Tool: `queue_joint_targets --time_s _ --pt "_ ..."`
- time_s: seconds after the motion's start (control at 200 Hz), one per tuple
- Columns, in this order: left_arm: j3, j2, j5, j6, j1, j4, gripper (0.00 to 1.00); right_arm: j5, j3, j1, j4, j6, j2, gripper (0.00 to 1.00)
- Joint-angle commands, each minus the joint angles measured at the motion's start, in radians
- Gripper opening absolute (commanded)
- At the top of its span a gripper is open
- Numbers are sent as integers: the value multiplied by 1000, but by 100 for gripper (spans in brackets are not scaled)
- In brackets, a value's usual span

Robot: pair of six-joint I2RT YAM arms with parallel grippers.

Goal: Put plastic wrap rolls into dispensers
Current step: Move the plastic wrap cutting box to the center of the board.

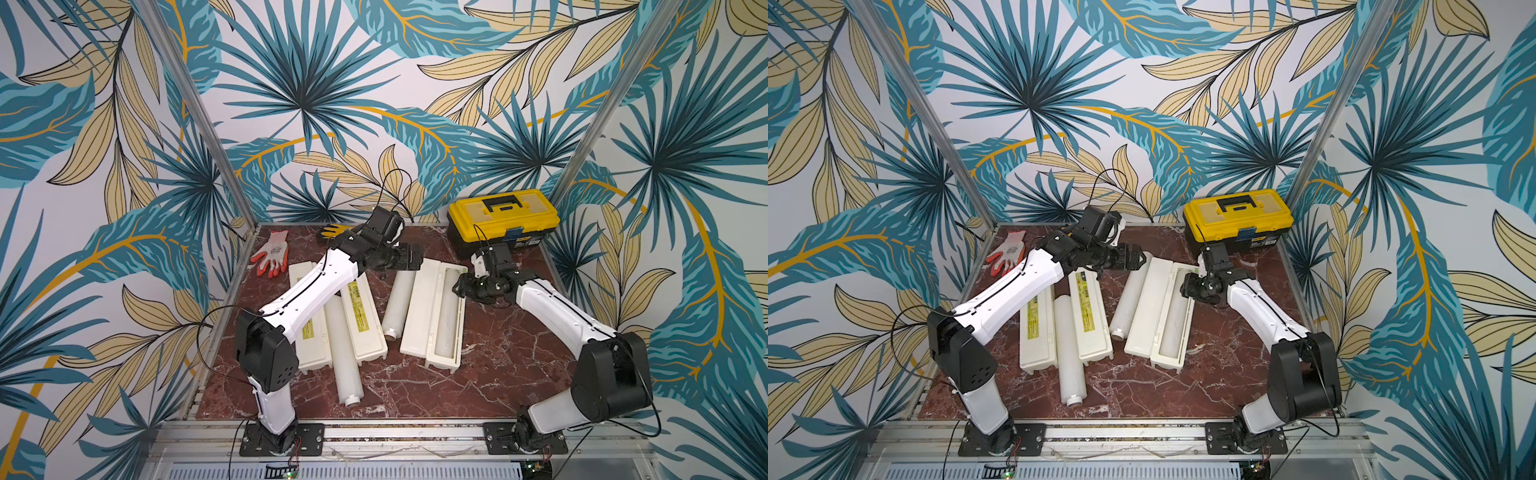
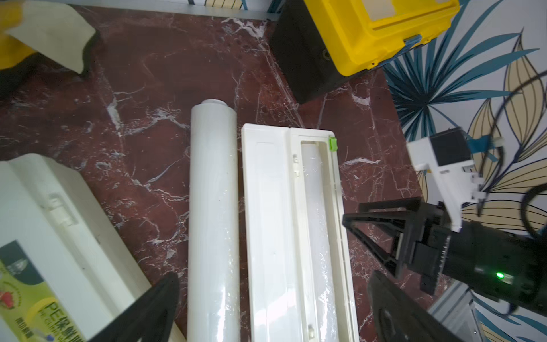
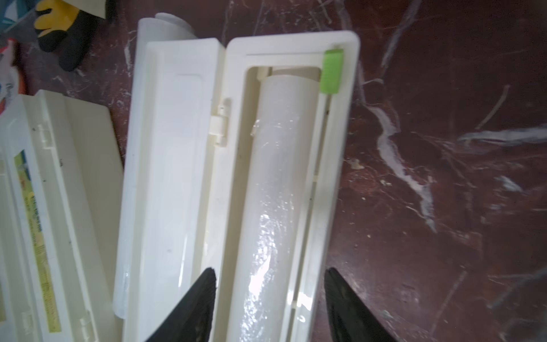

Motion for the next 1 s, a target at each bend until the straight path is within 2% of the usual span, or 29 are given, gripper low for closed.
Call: queue_joint_targets --time_s 0.0,0.235,0.34,0.481,0.716,0.991 --pt "-17 -28 -13 35 19 15 100 97 5 -8 -102 -29 12 60" --pt "-16 -7 -1 59 68 17 100 -14 32 -8 -29 -36 153 55" --pt "-26 -1 9 63 86 25 100 11 62 -8 -65 -59 210 52" --pt "-34 10 21 68 110 29 100 77 86 -15 -121 -103 251 42" --pt "-33 29 45 79 157 33 100 105 126 -116 -186 -212 276 23" --pt "-100 46 48 3 242 31 100 218 257 -210 -291 -366 376 19"
